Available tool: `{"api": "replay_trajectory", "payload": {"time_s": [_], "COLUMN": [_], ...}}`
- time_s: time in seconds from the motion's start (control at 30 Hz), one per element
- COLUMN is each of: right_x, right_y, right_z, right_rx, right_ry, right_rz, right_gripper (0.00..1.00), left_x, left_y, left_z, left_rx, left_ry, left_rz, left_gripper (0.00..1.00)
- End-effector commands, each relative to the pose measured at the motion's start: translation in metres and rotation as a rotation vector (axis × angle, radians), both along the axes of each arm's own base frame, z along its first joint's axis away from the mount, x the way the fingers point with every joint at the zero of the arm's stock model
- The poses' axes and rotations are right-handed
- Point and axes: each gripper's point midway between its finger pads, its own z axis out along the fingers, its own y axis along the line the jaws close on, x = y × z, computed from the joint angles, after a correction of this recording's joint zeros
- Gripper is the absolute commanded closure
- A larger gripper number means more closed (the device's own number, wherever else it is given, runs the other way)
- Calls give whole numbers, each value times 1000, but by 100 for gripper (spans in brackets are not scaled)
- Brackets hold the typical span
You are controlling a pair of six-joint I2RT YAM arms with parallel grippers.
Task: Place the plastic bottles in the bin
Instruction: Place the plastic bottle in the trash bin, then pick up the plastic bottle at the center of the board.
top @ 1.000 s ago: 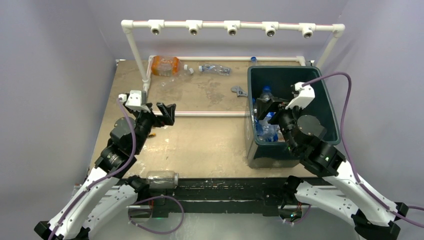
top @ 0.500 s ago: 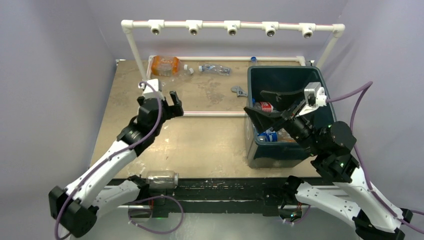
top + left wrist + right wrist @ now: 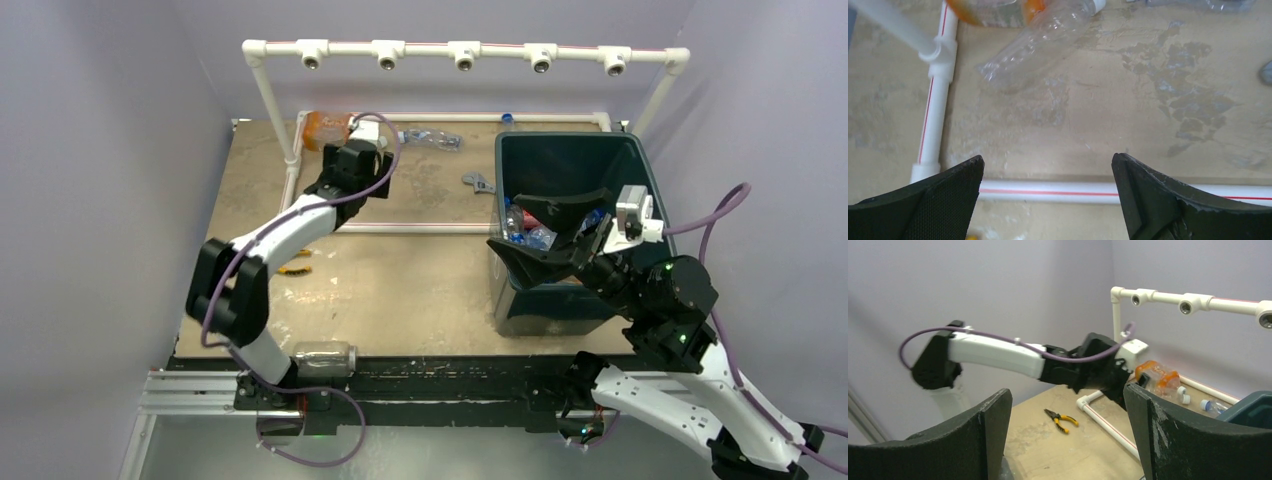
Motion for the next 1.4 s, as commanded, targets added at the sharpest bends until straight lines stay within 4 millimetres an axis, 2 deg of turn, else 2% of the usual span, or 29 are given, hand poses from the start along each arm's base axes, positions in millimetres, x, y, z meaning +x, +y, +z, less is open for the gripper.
{"api": "replay_trajectory", "payload": {"time_s": [0.0,0.13,0.27,0.5,0.63,0.7,0.87,1.0,1.13,1.37], "right_x": [-16,-21,-20,-18,-15,-14,-13,-9,-8,-9], "right_y": [-10,-15,-30,-41,-41,-43,-45,-44,-42,-41], "right_z": [13,16,16,9,-1,-2,-2,-5,-7,-5], "right_rx": [49,32,10,18,13,11,5,0,-2,15], "right_ry": [-65,-74,-71,-69,-51,-49,-56,-49,-47,-39], "right_rz": [29,30,-31,-80,-93,-104,-117,-132,-129,-117], "right_gripper": [14,14,14,14,14,14,14,14,14,14], "left_x": [49,82,107,139,157,162,167,165,158,146], "left_y": [-2,8,17,21,26,31,38,48,43,36], "left_z": [-6,-22,-42,-58,-73,-87,-108,-126,-132,-127], "left_rx": [209,225,266,333,316,298,297,293,227,163], "left_ry": [8,33,62,62,89,117,154,198,205,201], "left_rz": [-224,-240,-230,-238,-220,-207,-191,-139,-139,-150], "left_gripper": [1,1,1,1,1,1,1,5,17,42]}}
